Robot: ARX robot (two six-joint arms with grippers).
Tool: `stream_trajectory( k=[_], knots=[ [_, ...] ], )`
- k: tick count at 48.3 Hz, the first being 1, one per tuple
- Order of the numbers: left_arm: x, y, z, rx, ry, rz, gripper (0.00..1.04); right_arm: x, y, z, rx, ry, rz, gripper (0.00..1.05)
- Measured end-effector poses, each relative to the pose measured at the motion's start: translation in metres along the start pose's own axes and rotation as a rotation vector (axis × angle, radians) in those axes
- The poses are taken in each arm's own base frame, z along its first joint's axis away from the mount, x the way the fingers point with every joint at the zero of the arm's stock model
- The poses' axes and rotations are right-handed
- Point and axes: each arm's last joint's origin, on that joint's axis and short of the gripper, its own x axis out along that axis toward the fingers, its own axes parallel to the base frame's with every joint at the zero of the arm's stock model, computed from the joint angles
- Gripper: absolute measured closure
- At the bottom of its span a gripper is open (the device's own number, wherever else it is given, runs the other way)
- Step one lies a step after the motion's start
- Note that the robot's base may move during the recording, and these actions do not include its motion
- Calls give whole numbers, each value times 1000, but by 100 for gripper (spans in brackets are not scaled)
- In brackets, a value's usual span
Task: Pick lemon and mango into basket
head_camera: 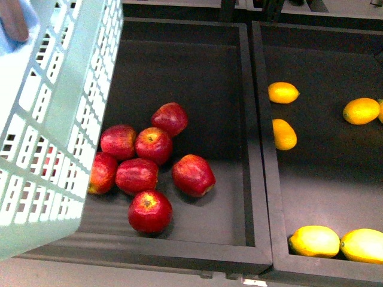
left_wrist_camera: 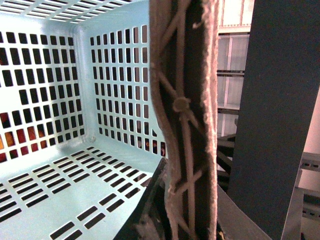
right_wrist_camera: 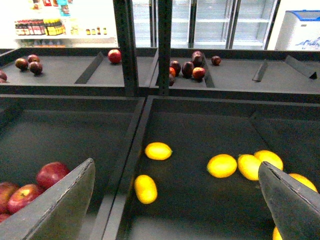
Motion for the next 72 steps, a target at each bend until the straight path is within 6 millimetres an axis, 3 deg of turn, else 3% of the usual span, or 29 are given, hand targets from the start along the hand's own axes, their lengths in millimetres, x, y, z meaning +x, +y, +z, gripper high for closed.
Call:
stream_trajectory(
  k=[9,15,21,29,36,40,47,53,62,72],
  knots=[
    [0,0,-1,26,11,7,98,0,0,0,0,0,-5,9],
    [7,-8,-9,380,73,265,98,0,0,0,0,0,-5,9],
    [24,-13,-16,594,94,290,98,0,0,0,0,0,-9,9],
    [62,-27,-34,615,114,226,98,0,0,0,0,0,-8,9],
    [102,-38,-66,541,267,156,98,0,0,0,0,0,-9,9],
    [125,-43,-104,510,404,126,98,0,0,0,0,0,-9,9],
    [149,-43,-170,585,595,79,98,0,0,0,0,0,-8,9],
    [145,-49,-208,637,714,5,98,0,0,0,0,0,-9,9],
    [106,-51,-253,710,924,-153,98,0,0,0,0,0,-8,9],
    [100,-50,-258,732,950,-175,98,0,0,0,0,0,-9,9]
  ],
)
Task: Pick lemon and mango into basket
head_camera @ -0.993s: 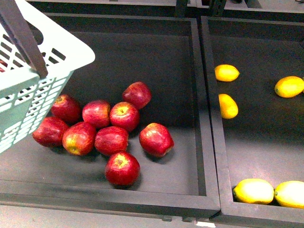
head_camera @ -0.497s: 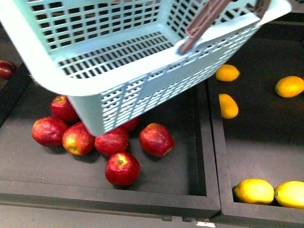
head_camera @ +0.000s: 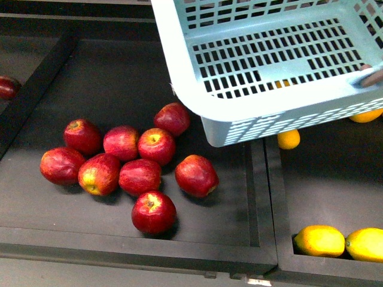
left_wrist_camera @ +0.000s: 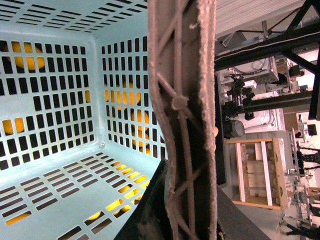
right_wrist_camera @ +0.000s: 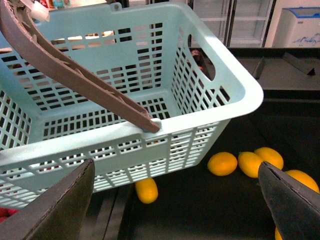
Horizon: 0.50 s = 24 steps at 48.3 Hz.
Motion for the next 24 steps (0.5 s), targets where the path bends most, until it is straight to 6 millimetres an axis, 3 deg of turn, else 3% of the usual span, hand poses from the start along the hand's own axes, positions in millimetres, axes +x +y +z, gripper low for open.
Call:
stream_trajectory(
  k=[21,24],
  knots=[
    [-1,3,4,14,-16,10,98,0,0,0,11,12,-6,9],
    [-1,2,4,14,-13,7,98,1,-2,0,138,275,-109,9]
  ],
)
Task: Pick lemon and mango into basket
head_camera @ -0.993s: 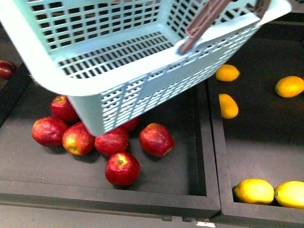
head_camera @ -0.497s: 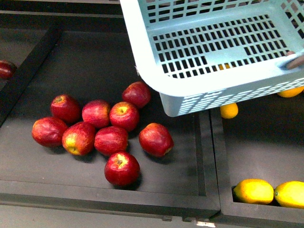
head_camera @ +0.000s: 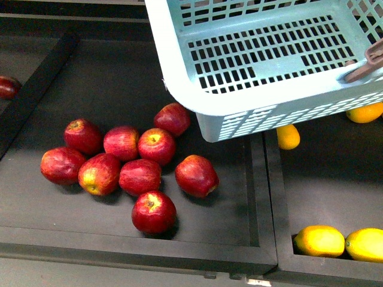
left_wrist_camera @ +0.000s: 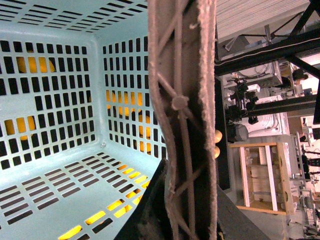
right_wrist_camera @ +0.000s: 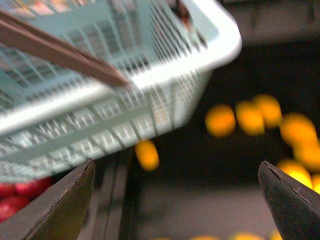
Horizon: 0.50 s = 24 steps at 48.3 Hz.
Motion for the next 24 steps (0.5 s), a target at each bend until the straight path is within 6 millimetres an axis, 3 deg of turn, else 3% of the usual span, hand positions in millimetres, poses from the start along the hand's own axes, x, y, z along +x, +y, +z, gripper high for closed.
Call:
stream_trajectory(
  k=[3,5,13,24],
  knots=[
    [0,0,0,-1,-1,-1,98,4,-7,0,192,310,-137,9],
    [0,-1,-1,2,0,-1,98,8,-13,-2,284,367,-188,9],
    [0,0,0,2,-10,6,98,18,-52,23,432,227,-321,9],
    [0,0,0,1,-4,2,98,39,-121,22,462,230,-573,9]
  ],
)
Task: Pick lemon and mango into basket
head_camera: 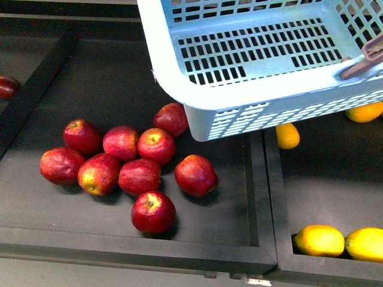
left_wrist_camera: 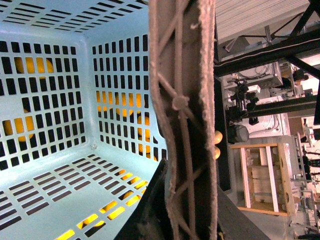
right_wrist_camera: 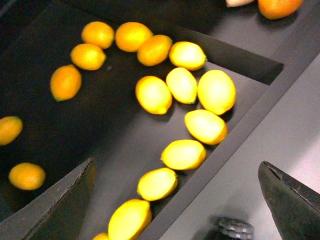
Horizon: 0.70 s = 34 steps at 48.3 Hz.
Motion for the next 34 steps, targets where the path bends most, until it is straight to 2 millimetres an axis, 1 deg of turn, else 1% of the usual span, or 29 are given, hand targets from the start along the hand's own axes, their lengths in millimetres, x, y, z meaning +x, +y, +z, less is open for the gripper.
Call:
stream_trajectory(
  k=[3,8,11,12,17,21,23,31,34],
  knots=[
    [0,0,0,0,0,0,98,19,-4,8,-6,11,-38,9],
    [0,0,0,0,0,0,98,62,-7,19,-57,23,-69,9],
    [0,0,0,-1,-1,1,98,89,-7,21,-96,40,-91,9],
    [0,0,0,0,-2,1,98,101,-7,20,-117,49,-101,9],
    [0,0,0,0,-3,2,98,134,-4,12,-156,105,-104,9],
    [0,0,0,0,-1,1,98,167,4,-4,-205,174,-76,9],
    [0,0,0,0,0,0,98,177,7,-11,-229,198,-63,9],
    [0,0,0,0,0,0,98,207,19,-33,-298,266,-38,9],
    [0,0,0,0,0,0,98,216,22,-39,-309,282,-35,9]
  ],
)
